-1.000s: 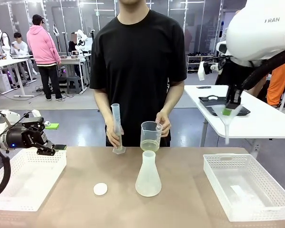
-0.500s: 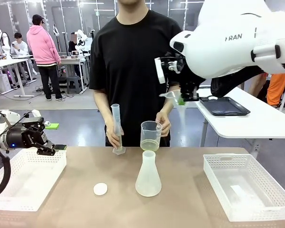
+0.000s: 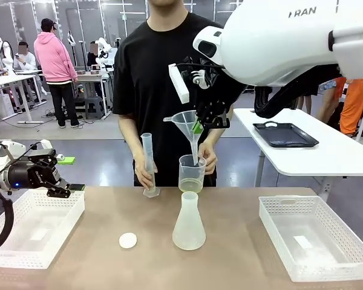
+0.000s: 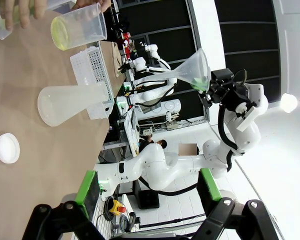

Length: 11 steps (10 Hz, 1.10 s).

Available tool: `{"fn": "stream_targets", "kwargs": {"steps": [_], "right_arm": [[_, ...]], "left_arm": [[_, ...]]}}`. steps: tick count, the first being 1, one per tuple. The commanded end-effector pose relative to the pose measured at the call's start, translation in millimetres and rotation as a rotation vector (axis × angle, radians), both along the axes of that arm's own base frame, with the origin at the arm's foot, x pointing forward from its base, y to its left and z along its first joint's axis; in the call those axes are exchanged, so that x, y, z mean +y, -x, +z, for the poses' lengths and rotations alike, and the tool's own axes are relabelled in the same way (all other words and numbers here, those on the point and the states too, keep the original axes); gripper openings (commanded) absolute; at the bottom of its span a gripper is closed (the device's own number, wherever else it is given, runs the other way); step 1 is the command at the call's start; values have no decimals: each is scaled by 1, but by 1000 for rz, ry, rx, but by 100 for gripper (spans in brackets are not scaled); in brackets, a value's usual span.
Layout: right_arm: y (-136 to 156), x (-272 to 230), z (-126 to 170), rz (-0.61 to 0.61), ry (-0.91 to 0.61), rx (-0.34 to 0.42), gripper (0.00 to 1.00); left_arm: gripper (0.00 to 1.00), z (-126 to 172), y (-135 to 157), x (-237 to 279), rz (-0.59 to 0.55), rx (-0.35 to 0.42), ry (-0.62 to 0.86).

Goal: Prepare the solutions needed for the experiment.
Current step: Pick up the Plastic Funnel and insert it into the Big flask.

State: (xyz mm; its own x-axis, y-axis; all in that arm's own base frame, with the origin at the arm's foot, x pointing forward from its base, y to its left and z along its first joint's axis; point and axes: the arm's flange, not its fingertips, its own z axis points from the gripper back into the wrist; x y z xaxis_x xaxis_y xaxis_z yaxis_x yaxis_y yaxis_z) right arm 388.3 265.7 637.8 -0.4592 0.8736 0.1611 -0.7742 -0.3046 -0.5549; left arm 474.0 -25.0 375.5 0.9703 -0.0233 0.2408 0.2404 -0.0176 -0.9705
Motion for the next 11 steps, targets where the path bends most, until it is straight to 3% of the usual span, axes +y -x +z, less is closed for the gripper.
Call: {"fn": "stream_targets", "kwargs": {"steps": [1, 2, 3, 11], "right_arm": [[2, -14, -9, 87, -26, -1, 5], [0, -13, -11, 101, -11, -5, 5], [3, -1, -1, 33, -3, -1, 5], [0, -4, -11, 52, 17, -16, 5]], "left_arm": [[100, 2, -2, -2, 14, -3, 11], [100, 2, -2, -2, 14, -3, 11], [100, 2, -2, -2, 14, -3, 11], [100, 2, -2, -2, 14, -3, 11]]}}
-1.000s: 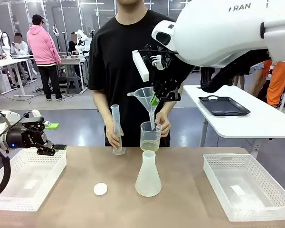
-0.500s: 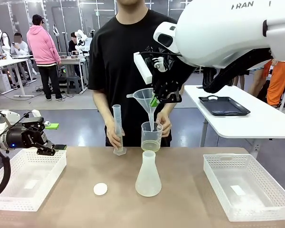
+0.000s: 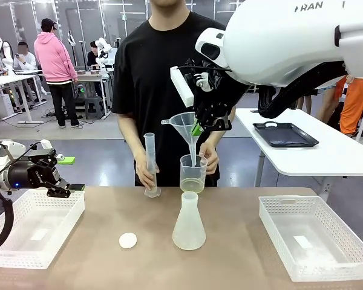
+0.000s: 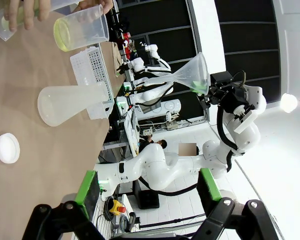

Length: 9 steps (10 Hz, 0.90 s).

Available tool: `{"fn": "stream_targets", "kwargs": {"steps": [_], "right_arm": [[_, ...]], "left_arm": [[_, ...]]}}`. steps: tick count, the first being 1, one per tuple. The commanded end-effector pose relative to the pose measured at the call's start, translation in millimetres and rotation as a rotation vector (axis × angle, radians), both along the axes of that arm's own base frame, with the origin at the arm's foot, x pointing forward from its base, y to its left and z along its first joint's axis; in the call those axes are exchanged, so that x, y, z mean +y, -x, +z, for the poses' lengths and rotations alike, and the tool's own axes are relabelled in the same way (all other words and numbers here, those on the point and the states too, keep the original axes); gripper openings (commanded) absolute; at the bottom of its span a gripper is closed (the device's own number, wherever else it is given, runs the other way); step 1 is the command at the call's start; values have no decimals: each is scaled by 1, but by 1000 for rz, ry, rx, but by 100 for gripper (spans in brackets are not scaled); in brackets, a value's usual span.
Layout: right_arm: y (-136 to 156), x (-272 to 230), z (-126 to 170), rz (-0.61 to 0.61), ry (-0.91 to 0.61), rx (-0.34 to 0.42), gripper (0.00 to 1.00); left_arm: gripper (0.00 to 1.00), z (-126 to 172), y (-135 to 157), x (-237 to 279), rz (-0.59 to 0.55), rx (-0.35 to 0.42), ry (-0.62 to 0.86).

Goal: Prepare the solutions needed for the experiment.
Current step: Pick up the Plastic Funnel and insert it into the Big flask.

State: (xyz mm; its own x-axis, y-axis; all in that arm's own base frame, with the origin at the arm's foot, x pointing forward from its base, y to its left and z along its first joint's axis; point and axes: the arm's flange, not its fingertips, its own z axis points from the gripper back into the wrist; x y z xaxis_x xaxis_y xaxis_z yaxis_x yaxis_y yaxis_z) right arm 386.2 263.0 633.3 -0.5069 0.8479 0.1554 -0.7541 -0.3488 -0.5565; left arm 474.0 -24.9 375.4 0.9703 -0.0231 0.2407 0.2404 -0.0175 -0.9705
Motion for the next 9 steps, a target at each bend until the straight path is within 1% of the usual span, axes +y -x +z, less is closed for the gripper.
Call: {"fn": "stream_targets", "kwargs": {"steps": [1, 3, 5, 9], "right_arm": [[-4, -4, -16, -1, 21, -11, 5], [-5, -7, -30, 4, 24, -30, 5], [-7, -10, -46, 41, -4, -35, 5], [-7, -15, -72, 64, -69, -13, 5]], "left_arm": [[100, 2, -2, -2, 14, -3, 11], [100, 2, -2, -2, 14, -3, 11], [100, 2, -2, -2, 14, -3, 11], [100, 2, -2, -2, 14, -3, 11]]}}
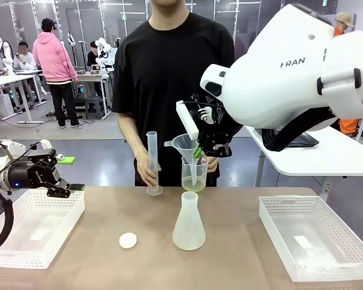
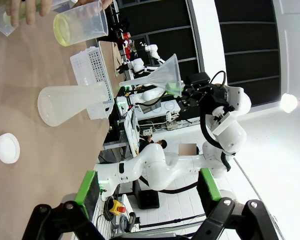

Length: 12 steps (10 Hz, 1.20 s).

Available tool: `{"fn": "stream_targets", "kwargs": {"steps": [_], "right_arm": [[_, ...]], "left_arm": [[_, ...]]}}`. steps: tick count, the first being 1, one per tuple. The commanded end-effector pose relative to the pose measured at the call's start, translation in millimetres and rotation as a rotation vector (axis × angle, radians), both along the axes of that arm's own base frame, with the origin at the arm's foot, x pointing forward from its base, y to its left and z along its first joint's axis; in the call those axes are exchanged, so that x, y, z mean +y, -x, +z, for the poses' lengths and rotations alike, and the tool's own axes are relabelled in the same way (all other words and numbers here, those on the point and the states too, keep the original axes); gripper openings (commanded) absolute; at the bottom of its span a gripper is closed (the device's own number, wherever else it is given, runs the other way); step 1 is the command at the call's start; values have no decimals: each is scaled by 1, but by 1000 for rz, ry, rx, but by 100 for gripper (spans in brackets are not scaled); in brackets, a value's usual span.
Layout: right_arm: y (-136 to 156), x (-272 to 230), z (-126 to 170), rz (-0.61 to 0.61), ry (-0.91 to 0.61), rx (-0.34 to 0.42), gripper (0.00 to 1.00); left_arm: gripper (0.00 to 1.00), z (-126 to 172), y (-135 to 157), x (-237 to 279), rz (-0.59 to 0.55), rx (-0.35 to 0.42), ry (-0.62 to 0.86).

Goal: Prepare the solutions needed for the experiment.
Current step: Pick up the Plastic Funnel and insert it into the Big flask.

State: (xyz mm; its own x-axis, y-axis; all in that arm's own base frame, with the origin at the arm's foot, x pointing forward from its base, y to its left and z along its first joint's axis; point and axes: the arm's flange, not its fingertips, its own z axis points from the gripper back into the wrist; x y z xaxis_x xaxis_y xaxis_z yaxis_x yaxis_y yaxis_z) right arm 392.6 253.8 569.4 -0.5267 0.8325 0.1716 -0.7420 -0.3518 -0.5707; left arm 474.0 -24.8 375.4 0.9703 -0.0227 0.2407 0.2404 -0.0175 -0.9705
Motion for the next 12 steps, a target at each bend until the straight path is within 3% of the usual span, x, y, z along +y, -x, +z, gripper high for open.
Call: {"fn": "stream_targets", "kwargs": {"steps": [1, 7, 12], "right_arm": [[0, -6, -14, 52, -57, -11, 5], [-2, -8, -41, 64, -104, -34, 5], [-4, -14, -62, 20, -98, 9, 5]], "left_arm": [[100, 2, -2, -2, 14, -3, 11], [100, 2, -2, -2, 14, -3, 11], [100, 2, -2, -2, 14, -3, 11]]}}
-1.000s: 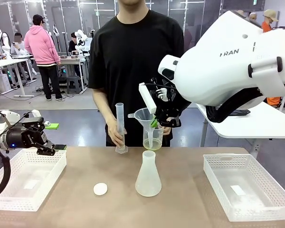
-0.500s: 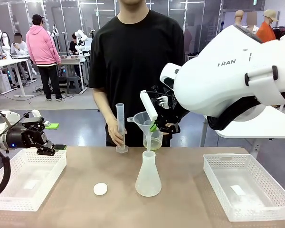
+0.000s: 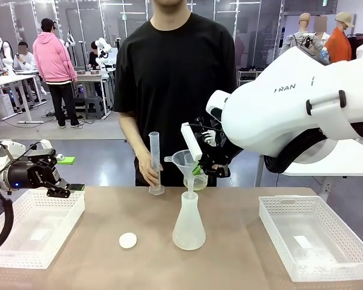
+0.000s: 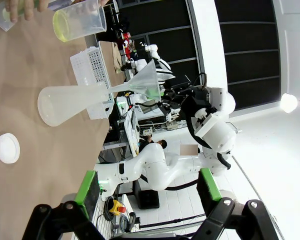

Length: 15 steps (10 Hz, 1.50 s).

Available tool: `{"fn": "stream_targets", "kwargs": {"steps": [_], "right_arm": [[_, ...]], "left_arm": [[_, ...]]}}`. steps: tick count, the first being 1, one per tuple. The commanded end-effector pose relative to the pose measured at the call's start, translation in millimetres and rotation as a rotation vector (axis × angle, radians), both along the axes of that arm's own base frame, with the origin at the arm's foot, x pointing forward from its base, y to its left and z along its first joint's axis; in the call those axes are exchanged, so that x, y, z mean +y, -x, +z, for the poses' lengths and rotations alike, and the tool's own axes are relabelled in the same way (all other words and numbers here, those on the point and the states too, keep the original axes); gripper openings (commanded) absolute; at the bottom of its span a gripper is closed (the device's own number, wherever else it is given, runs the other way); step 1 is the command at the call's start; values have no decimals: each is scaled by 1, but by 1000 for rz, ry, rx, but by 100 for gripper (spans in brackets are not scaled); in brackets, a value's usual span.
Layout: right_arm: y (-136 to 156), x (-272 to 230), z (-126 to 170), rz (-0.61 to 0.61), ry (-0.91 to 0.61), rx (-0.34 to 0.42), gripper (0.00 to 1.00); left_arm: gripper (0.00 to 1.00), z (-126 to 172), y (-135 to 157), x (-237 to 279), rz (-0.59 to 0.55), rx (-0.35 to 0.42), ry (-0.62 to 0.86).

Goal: Prepare the solutions needed for the experiment.
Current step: Pick up the Plastic Funnel and insert it into the Big flask.

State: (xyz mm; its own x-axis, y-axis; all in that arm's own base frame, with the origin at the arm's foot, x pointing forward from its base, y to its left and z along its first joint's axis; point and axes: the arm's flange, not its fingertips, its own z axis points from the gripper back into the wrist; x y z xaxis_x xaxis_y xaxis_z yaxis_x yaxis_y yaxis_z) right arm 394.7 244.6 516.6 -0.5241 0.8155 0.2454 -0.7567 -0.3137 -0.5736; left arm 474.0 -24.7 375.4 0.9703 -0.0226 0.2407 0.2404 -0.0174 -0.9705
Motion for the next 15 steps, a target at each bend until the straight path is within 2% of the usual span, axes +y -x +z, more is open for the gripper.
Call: {"fn": "stream_targets", "kwargs": {"steps": [1, 7, 13, 14, 15], "right_arm": [[-2, -6, -15, 15, -40, -11, 5], [-4, -13, -53, 33, -81, 35, 5], [-9, -12, -72, 30, -82, 29, 5], [-10, -12, -73, 31, -80, 31, 8], [-11, -13, -74, 30, -80, 33, 15]], "left_arm": [[100, 2, -2, -2, 14, -3, 11], [100, 2, -2, -2, 14, -3, 11], [100, 2, -2, -2, 14, -3, 11], [100, 2, -2, -2, 14, -3, 11], [100, 2, -2, -2, 14, -3, 11]]}}
